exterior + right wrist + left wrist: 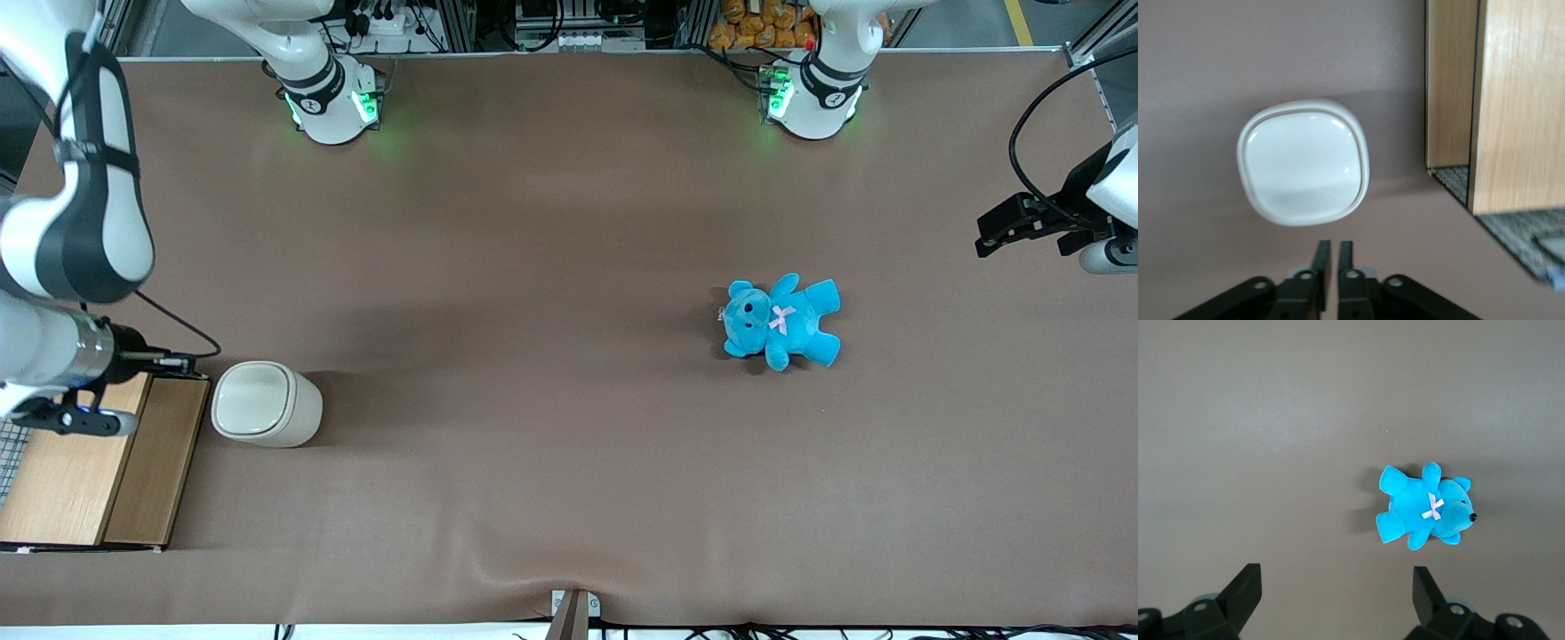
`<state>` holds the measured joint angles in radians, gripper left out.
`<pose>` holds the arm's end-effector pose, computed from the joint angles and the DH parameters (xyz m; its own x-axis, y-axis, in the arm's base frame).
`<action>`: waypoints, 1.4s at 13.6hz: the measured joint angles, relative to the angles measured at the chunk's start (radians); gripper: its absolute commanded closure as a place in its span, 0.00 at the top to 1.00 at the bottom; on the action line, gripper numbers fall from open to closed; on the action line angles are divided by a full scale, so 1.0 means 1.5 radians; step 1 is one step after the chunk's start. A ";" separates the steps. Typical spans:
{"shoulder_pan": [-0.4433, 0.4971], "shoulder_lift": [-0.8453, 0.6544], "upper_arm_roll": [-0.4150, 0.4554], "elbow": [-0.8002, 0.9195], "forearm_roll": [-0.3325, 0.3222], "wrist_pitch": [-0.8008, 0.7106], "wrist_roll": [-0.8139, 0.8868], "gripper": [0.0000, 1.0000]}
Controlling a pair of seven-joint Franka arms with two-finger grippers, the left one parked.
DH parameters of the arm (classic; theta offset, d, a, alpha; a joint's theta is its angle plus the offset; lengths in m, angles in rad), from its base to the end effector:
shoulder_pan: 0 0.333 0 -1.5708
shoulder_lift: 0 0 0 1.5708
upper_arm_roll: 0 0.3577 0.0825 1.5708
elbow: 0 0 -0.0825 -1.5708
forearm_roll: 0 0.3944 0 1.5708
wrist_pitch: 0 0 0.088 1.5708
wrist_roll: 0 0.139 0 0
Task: Open trash can with right arm
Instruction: 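Lower the right gripper and catch the rim of the trash can lid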
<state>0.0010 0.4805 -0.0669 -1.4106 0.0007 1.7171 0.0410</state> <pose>0.7003 -0.0383 0.4147 0.9798 -0.1037 -0.1708 -0.0988 -0.9944 0.0373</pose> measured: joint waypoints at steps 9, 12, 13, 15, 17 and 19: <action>-0.009 0.089 0.003 0.000 0.001 0.050 -0.089 0.00; -0.004 0.101 0.003 0.000 0.001 0.054 -0.093 0.00; -0.002 0.104 0.003 0.000 0.001 0.054 -0.094 0.00; -0.002 0.105 0.003 0.001 0.001 0.055 -0.096 0.00; -0.002 0.106 0.003 0.001 0.001 0.055 -0.096 0.00; -0.002 0.107 0.003 0.000 0.001 0.057 -0.096 0.00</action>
<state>-0.0022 0.6407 -0.0627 -1.4102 0.0027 1.8019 -0.1030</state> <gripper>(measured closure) 0.991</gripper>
